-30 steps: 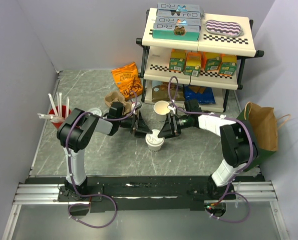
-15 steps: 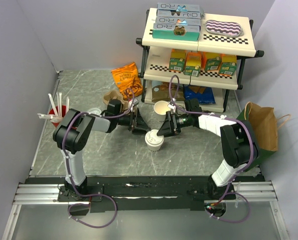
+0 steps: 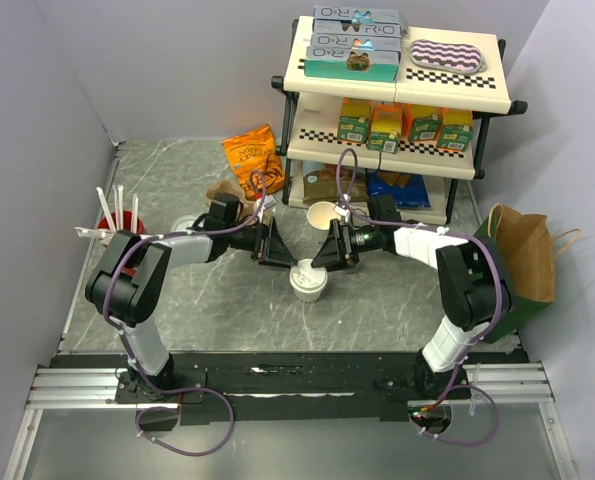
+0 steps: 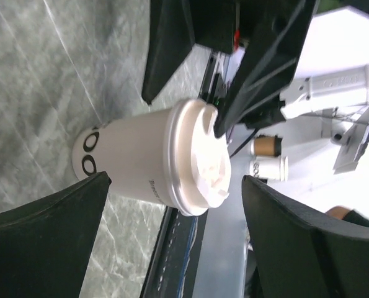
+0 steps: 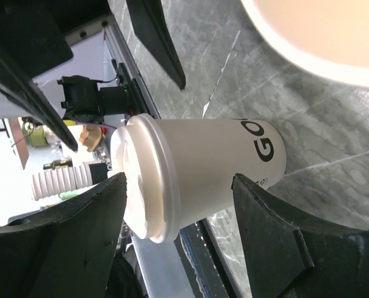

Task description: Pack the takeout coffee

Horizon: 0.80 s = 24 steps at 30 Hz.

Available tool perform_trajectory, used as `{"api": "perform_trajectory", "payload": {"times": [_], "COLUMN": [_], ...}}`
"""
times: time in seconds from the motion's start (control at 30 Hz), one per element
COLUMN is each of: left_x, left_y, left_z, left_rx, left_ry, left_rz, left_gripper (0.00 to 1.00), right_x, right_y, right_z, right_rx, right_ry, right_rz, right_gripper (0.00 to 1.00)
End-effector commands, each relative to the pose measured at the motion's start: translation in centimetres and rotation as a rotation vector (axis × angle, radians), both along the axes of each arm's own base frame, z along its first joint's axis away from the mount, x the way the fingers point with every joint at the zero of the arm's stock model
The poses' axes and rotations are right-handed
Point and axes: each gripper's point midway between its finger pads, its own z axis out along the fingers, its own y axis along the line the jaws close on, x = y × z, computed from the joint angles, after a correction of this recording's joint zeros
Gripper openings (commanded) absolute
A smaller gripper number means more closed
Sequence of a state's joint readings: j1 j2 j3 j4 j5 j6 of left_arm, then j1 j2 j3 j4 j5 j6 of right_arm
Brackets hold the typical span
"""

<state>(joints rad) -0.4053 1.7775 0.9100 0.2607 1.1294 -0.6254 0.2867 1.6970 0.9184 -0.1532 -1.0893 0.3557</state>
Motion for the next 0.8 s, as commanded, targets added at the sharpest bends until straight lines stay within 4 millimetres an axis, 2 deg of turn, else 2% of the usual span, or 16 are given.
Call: {"api": "perform_trajectory", "payload": {"times": [0.0, 0.3, 0.53, 0.77], "left_x": [-1.7, -2.8, -3.0, -2.8], "left_y": [-0.3, -0.6, -0.4, -0.4], "left_z": [0.2, -1.4, -4.7, -5.8], "left_rx": [0.010, 0.031, 0.084, 0.098], "left_ry": [-0.063, -0.050, -0.013, -0.004], "left_rz": [-0.081, -0.114, -0.107, -0.097], "left_gripper": [0.94, 0.94, 0.91, 0.91], "right_x": [1.0, 0.8, 0.2, 0.0], "right_y": [0.6, 0.5, 0.3, 0.1], "right_z": [0.8, 0.2, -2.0, -3.8], "right_rx": [0.030, 0.026, 0.004, -0.027], "right_ry": [-0.024, -0.014, 0.053, 0.110], "right_rz": [0.009, 0.007, -0.005, -0.019], "right_gripper": [0.75, 0.75, 0.72, 0.68]}}
